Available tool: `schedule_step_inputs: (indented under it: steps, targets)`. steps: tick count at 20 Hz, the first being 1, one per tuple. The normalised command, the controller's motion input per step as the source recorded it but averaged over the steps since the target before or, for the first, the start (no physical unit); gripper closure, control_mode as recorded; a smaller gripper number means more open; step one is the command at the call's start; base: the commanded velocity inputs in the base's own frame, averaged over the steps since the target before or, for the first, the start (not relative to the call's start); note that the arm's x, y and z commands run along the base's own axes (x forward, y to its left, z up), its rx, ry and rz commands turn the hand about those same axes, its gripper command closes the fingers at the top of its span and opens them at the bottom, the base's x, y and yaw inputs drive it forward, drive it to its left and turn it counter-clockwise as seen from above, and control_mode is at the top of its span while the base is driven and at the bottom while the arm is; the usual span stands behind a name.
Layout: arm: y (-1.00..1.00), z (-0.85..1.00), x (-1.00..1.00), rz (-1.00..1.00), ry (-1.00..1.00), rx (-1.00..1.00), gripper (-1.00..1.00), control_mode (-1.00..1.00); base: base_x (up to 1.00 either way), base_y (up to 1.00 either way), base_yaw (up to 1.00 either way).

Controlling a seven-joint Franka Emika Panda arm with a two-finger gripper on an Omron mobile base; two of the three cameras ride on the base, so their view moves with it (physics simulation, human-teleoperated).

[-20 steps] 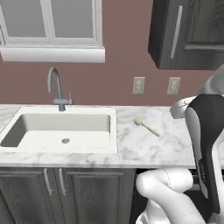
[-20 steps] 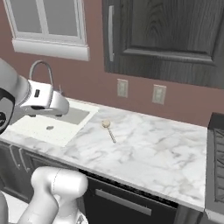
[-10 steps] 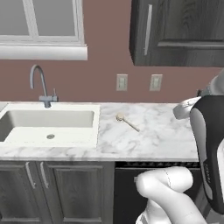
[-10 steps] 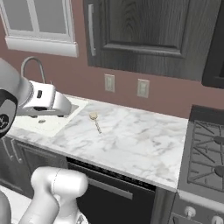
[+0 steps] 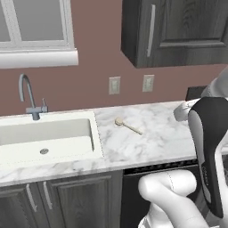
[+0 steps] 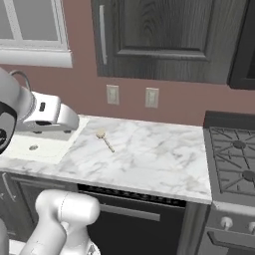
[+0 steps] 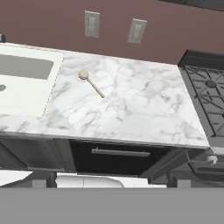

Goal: Grab the spray bottle from the cabinet, then place it next to the cutting board for sanitizing. Then grab the dish brush from the countertop next to the sink and place it next to the cutting board.

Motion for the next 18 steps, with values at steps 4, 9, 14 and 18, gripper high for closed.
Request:
schedule_step_inputs:
  steps: [4,9,14,18]
  targets:
    - [0.00,0.00,0.00,0.00,0.00,0.00,-1.00,1.00,0.25,0.18,-0.07]
    - [0.00,0.00,0.00,0.00,0.00,0.00,-1.00,1.00,0.55,0.51,0.00]
    - [0.00,0.00,0.00,0.00,0.00,0.00,-1.00,1.00,0.46,0.72,-0.05]
    - [0.00,0.00,0.00,0.00,0.00,0.00,-1.00,1.00,0.42,0.22,0.00]
